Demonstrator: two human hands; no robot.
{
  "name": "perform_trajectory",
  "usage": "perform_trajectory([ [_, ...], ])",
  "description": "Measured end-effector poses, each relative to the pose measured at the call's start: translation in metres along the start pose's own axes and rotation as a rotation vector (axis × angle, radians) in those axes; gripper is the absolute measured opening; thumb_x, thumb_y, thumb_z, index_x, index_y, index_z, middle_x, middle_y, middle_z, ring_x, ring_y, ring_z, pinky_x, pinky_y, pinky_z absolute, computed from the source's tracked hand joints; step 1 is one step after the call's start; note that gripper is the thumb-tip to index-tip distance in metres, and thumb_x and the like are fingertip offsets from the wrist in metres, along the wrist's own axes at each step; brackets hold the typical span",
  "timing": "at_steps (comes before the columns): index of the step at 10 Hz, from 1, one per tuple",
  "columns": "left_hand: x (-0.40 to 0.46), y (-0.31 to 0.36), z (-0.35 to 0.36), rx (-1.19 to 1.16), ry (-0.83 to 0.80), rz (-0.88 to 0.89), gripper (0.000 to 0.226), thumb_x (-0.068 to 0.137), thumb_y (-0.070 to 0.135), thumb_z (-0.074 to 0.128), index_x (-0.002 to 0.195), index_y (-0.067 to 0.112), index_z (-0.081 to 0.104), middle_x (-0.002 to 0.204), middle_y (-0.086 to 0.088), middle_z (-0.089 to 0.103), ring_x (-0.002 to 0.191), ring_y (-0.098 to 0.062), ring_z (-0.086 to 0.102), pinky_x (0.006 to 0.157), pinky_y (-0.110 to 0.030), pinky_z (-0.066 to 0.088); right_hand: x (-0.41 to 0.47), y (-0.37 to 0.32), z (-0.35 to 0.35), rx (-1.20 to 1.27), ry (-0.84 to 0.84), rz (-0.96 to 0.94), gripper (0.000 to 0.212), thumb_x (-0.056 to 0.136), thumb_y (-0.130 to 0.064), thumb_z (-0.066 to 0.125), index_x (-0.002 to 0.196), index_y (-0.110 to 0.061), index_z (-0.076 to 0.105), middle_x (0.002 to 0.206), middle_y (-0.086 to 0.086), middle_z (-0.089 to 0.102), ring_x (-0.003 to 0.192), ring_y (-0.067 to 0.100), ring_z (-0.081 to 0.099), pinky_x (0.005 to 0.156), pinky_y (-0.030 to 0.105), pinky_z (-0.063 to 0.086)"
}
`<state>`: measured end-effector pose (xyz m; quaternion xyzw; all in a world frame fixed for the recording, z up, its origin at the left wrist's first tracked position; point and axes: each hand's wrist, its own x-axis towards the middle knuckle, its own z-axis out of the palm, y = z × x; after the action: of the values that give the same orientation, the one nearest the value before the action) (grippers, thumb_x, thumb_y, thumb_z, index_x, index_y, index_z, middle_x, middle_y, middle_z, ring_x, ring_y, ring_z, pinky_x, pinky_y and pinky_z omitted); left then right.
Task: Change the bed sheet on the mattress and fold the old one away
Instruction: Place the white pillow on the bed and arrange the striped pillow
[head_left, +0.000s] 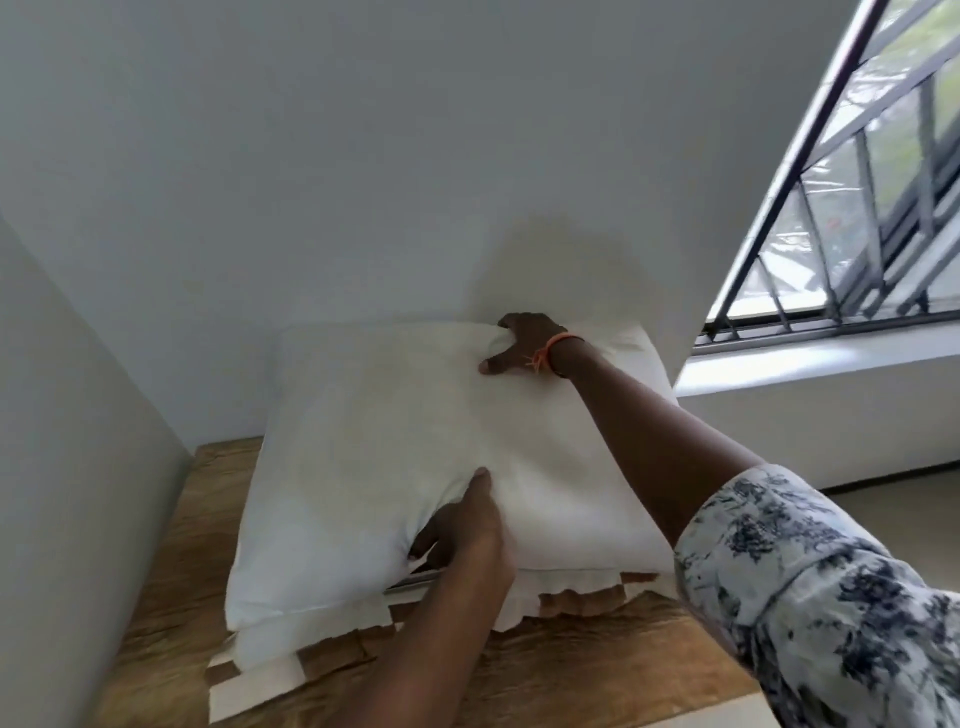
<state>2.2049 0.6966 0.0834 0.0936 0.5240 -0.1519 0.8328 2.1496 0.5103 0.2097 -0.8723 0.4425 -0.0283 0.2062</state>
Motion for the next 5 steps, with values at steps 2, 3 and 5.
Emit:
perform_trajectory([
  [2,-0.09,0.008,-0.062,1.405,-0.469,0.161,0.117,0.088,0.032,0.073,0.153,0.004,-0.02,0.157,-0.026,0.011,0.141,-0.041,0.026,0.112,-0.041,0.03,-0.108,0.05,-0.069,0.059,0.114,0.11,0.06,0.068,-0.051,0.079,0.118,-0.021,0.065,0.105,-0.002,0.069,0.1,0.015,0.066,0.077,0.023,0.051],
  [3,-0.109,-0.005,-0.095,1.693,-0.751,0.276,0.111,0.091,0.028,0.069,0.152,0.003,-0.019,0.151,-0.032,0.018,0.136,-0.046,0.03,0.109,-0.046,0.032,-0.17,0.105,-0.092,0.159,0.186,0.267,0.05,0.061,-0.054,0.081,0.094,-0.019,0.068,0.076,-0.007,0.069,0.068,0.008,0.068,0.062,0.023,0.054],
  [5,-0.181,-0.064,-0.162,1.802,-1.328,0.387,0.102,0.084,0.015,0.073,0.157,0.004,0.003,0.142,-0.029,0.034,0.132,-0.043,0.034,0.106,-0.042,0.029,-0.351,0.233,-0.101,0.499,0.499,0.677,0.066,0.047,-0.054,0.085,0.099,-0.016,0.073,0.094,0.003,0.073,0.087,0.022,0.07,0.084,0.039,0.057],
])
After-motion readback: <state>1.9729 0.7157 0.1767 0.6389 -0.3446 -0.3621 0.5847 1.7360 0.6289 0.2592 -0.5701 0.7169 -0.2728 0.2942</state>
